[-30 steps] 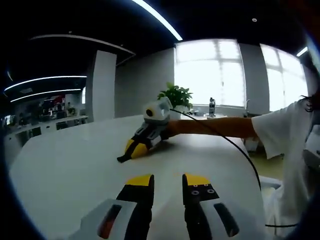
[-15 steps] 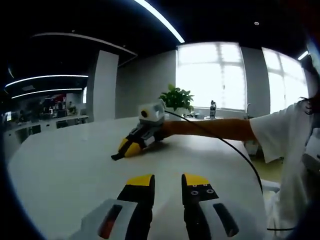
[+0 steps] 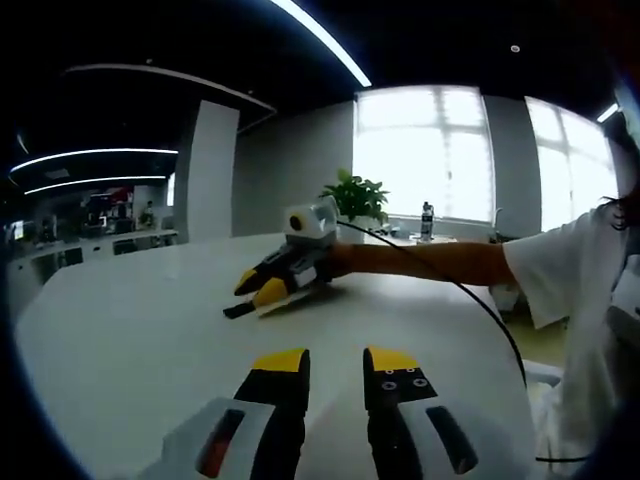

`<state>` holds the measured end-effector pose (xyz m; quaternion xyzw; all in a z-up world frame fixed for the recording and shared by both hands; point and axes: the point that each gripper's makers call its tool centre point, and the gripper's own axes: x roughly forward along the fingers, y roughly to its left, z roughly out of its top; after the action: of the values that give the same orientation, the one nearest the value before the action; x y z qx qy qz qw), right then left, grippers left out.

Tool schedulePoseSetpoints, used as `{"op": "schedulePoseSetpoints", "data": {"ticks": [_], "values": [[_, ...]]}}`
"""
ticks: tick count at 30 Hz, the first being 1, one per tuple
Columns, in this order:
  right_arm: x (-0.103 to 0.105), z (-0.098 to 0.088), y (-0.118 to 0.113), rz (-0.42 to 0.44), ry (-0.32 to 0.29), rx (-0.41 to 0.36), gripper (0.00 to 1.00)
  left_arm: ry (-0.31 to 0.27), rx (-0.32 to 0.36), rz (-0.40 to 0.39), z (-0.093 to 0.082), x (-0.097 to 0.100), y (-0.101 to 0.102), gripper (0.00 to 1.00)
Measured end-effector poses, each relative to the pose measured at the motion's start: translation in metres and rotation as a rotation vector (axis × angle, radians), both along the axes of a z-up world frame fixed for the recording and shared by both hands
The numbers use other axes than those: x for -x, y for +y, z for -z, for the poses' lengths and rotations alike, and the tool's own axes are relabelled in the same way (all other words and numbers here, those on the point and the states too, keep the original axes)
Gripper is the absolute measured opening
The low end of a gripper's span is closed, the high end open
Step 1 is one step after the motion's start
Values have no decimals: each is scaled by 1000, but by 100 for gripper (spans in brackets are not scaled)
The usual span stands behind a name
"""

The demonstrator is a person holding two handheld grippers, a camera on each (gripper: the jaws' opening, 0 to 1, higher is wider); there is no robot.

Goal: Snap the two parts of the plastic buckle together until the buckle closes and remains connected.

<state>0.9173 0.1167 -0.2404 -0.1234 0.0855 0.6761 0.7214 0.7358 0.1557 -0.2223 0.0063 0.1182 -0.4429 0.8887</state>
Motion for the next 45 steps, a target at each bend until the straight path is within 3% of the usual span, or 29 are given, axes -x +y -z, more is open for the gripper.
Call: {"op": "schedulePoseSetpoints", "data": {"ticks": [8,13,18,22,32,37,40,43,45], "values": [[-11,-10,-12,194,-18,-17,30,-9,19,-32,-4,-5,1,21],[2,-21,-19,230,-2,-70,35,-9,35,-64,-4,-10,5,22],[19,-28,-28,254,8,-98,36,-21,2,-105,-1,-15,12,24],[35,-26,-35,287,19,-56,36,-24,22,-114,-3,-14,14,27],[89,-37,-40,315,35,-86,42,-49,44,-180,-11,-7,25,33],[111,-38,-39,341,12,-46,53,-64,54,-235,-16,-4,38,35],[122,-42,-38,368,19,-75,60,-65,42,-274,-15,-1,46,36],[133,-42,-38,377,26,-84,63,-69,45,-299,-15,4,48,38],[134,-43,-42,411,-7,-73,63,-75,52,-305,-16,7,48,38]]}}
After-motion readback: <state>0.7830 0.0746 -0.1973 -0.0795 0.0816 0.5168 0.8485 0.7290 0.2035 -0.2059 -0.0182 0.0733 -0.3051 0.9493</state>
